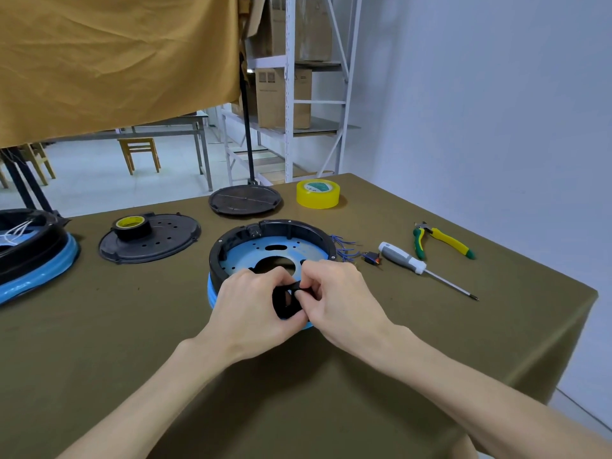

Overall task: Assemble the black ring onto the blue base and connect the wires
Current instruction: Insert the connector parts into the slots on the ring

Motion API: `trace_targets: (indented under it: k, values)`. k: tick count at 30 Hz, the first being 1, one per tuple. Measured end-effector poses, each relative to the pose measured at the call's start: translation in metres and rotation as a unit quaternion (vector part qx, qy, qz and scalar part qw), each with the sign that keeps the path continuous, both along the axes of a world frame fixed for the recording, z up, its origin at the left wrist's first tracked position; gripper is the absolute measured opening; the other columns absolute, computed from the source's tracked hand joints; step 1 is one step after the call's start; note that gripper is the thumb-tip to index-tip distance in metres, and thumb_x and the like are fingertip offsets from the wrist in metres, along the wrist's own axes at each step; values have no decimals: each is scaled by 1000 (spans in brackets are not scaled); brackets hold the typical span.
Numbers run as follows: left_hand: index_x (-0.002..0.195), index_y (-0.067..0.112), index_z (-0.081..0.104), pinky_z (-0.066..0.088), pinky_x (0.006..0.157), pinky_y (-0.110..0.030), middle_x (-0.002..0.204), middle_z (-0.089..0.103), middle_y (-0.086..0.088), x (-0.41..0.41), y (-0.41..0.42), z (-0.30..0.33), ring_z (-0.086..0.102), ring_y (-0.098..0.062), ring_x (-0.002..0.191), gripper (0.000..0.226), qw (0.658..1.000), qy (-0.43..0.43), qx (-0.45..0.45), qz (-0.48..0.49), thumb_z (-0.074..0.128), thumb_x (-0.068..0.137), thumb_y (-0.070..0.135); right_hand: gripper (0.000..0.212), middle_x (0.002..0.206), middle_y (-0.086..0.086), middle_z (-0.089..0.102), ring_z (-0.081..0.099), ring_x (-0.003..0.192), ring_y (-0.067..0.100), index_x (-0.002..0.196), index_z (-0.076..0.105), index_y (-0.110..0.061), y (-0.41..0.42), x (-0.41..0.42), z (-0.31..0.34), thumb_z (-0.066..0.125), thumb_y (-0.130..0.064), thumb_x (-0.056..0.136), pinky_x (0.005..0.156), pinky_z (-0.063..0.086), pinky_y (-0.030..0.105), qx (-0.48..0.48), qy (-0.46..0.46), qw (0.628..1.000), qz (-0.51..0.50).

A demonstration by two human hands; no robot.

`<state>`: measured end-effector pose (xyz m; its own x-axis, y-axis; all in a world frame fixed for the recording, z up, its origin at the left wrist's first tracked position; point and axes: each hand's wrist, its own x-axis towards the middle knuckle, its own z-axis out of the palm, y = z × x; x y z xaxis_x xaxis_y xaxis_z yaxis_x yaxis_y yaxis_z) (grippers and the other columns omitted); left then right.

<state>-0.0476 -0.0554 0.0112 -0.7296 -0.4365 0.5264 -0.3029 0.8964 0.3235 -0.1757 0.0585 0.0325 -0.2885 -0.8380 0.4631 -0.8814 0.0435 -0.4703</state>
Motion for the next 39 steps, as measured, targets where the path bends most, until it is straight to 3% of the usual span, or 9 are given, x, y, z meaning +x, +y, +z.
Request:
trace_targets:
  k: [3, 10, 15, 19, 22, 26, 33, 39]
  values:
    - [100, 32, 70, 51, 77, -29, 70, 66, 16, 0, 2, -1, 61, -7, 67, 34, 1000, 6, -11, 2, 65, 79, 58, 30, 67, -10, 45, 43, 65, 13, 72, 45, -19, 0, -1, -2, 69, -7, 85, 58, 32, 26, -3, -12, 1000, 4]
    - [94, 35, 69, 47, 71, -24, 63, 60, 19, 0, 1, -1, 57, -5, 61, 31, 1000, 11, -15, 10, 65, 76, 60, 24, 72, -13, 51, 50, 69, 5, 78, 52, -25, -1, -3, -3, 70, -16, 91, 60, 36, 19, 23, -11, 1000, -6]
    - [94, 34, 70, 48, 65, -21, 59, 60, 17, -1, -1, -1, 58, -6, 57, 34, 1000, 6, -23, 18, 62, 75, 61, 16, 77, -7, 58, 55, 78, 14, 83, 56, -22, 0, -5, 5, 69, -19, 93, 65, 48, 29, 54, -16, 998, -6]
    - [94, 34, 70, 48, 63, -22, 61, 62, 16, -2, -2, -1, 59, -6, 58, 37, 1000, 2, -27, 14, 59, 77, 64, 15, 80, -7, 53, 50, 77, 13, 89, 50, -23, 7, -2, 10, 62, -22, 97, 59, 36, 22, 84, 46, 995, 19]
    - [93, 34, 70, 49, 61, -23, 60, 61, 16, -1, -1, -2, 59, -6, 57, 38, 1000, 5, -26, 16, 62, 76, 66, 3, 84, 0, 60, 54, 80, 18, 97, 59, -15, 10, -7, 20, 58, -17, 96, 66, 49, 35, 124, 71, 988, 54]
    - [94, 35, 70, 49, 60, -25, 59, 60, 16, -1, -1, -1, 59, -8, 58, 39, 1000, 2, -22, 22, 61, 73, 67, 9, 80, 7, 68, 62, 76, 22, 91, 68, -8, 7, -16, 33, 59, -8, 93, 72, 55, 47, 149, 42, 985, 76]
    - [96, 35, 71, 47, 61, -23, 62, 62, 18, 0, -2, -1, 58, -7, 59, 44, 999, 3, -26, 21, 58, 72, 69, 18, 74, 7, 74, 73, 67, 14, 92, 75, -7, 1, -28, 37, 59, 1, 92, 69, 63, 40, 165, -39, 981, 95]
    - [98, 34, 72, 52, 66, -29, 65, 63, 19, -1, -2, -2, 59, -7, 63, 45, 1000, 4, -24, 17, 58, 73, 68, 20, 69, 6, 75, 74, 63, 10, 87, 76, -10, -4, -30, 38, 61, 3, 92, 67, 65, 37, 167, -47, 981, 92]
